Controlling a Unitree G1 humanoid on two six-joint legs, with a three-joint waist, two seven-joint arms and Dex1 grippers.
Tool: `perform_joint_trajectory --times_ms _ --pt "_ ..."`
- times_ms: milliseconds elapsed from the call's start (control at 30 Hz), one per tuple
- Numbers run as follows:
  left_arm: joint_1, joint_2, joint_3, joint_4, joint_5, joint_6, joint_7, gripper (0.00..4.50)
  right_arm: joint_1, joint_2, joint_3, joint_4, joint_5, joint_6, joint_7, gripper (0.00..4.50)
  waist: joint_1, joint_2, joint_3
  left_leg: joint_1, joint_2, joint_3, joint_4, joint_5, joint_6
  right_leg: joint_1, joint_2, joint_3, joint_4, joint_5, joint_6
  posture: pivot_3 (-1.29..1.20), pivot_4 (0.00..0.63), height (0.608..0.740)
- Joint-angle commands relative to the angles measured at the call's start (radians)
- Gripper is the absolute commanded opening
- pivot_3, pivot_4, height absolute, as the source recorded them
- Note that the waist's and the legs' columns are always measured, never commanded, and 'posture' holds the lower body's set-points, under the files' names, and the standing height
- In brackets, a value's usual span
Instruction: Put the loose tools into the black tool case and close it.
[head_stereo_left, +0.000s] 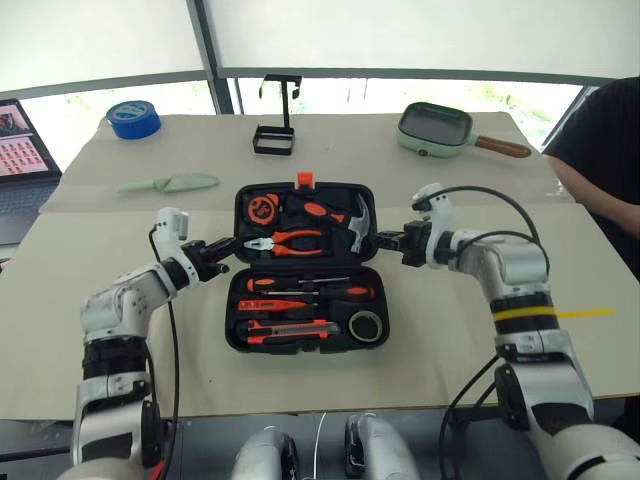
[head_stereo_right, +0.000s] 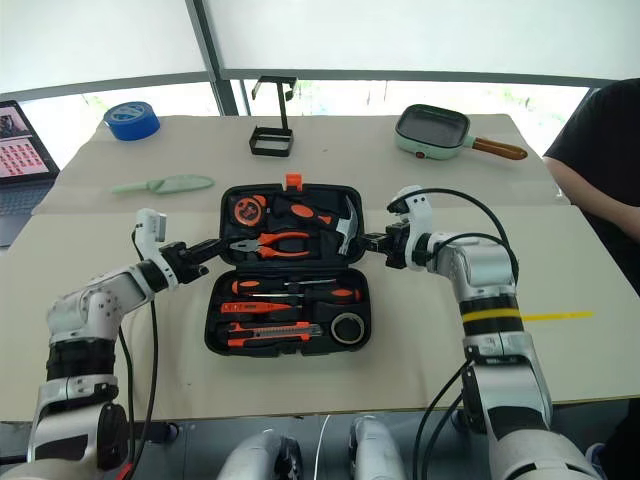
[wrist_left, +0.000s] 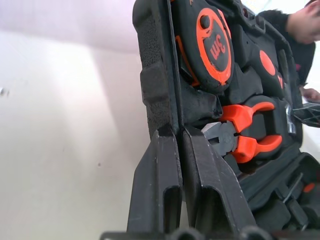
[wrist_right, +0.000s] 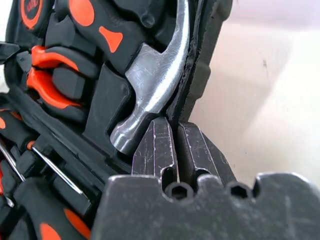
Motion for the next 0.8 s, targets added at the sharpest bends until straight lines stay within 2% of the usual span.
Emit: perform_joint_trajectory --times_ms 33,167,267,333,400,633,667,700,767,800 --pt "0.085 -0.054 0.121 -0.118 -0.039 -0.306 -0.041 0.04 0.174 -0.042 0.012 -0.218 -0.1 -0.534 0.077 0.0 0.002 0.0 0.0 0.0 0.0 0.0 -0.001 0.0 0.0 0.0 0.0 -0.001 -0.004 0.0 0.0 0.0 0.15 0.74" --pt "0.221 -0.041 0.087 -0.149 0.053 -0.556 -0.133 0.04 0.331 -0.101 0.022 -0.175 -0.259 -0.933 0.008 0.0 0.007 -0.001 0.001 0.0 -0.001 0.001 -0.003 -0.001 0.001 0.001 0.0 -0.001 -0.011 -0.001 0.001 0.0 0.15 0.74" --pt "0.312 -0.012 0.037 -0.172 0.096 -0.656 -0.209 0.04 0.407 -0.145 0.019 -0.115 -0.374 -1.165 -0.085 0.0 0.012 -0.002 0.001 0.002 -0.002 0.001 -0.003 -0.001 0.0 0.002 0.0 0.0 -0.01 -0.001 0.002 0.0 0.15 0.74" --pt "0.384 0.009 0.004 -0.191 0.135 -0.744 -0.257 0.04 0.474 -0.192 0.026 -0.073 -0.454 -1.34 -0.129 0.0 0.016 -0.002 0.001 0.004 -0.001 0.001 -0.002 -0.001 0.0 0.004 0.0 0.0 -0.01 -0.005 0.007 0.0 0.15 0.74" --pt "0.462 0.033 -0.019 -0.195 0.17 -0.831 -0.298 0.0 0.54 -0.222 0.032 -0.053 -0.507 -1.441 -0.17 0.8 0.021 -0.002 0.001 0.009 -0.001 0.001 -0.002 -0.004 -0.003 0.009 -0.001 0.001 -0.011 -0.006 0.009 0.0 0.15 0.74" --pt "0.539 0.083 -0.027 -0.118 0.194 -1.006 -0.333 2.45 0.57 -0.263 0.03 0.0 -0.579 -1.568 -0.277 3.06 0.017 -0.003 0.001 0.014 0.005 0.002 0.0 -0.009 -0.001 0.011 -0.005 0.005 -0.008 -0.007 0.008 0.0 0.15 0.74" --pt "0.533 0.094 -0.018 -0.097 0.196 -1.028 -0.33 2.92 0.574 -0.271 0.016 0.004 -0.565 -1.56 -0.283 3.52 0.019 -0.003 0.001 0.014 0.006 0.002 0.0 -0.01 0.001 0.011 -0.004 0.005 -0.008 -0.006 0.008 0.0 0.15 0.74" --pt "0.525 0.099 -0.01 -0.083 0.191 -1.033 -0.321 3.16 0.578 -0.276 0.007 0.008 -0.543 -1.548 -0.285 3.78 0.02 -0.003 0.001 0.014 0.007 0.002 0.0 -0.01 0.001 0.011 -0.003 0.004 -0.008 -0.006 0.008 0.0 0.15 0.74" --pt "0.508 0.107 -0.007 -0.064 0.184 -1.006 -0.291 3.95 0.581 -0.278 0.003 0.014 -0.494 -1.491 -0.27 4.5 0.023 -0.003 0.001 0.014 0.007 0.001 0.0 -0.009 0.001 0.011 -0.002 0.005 -0.008 -0.006 0.007 0.0 0.15 0.74" --pt "0.495 0.109 0.001 -0.068 0.155 -0.939 -0.263 4.24 0.57 -0.275 0.002 0.007 -0.441 -1.446 -0.245 4.5 0.025 -0.003 0.001 0.014 0.007 0.001 0.0 -0.007 0.006 0.011 -0.001 0.005 -0.008 -0.006 0.007 0.0 0.15 0.74"
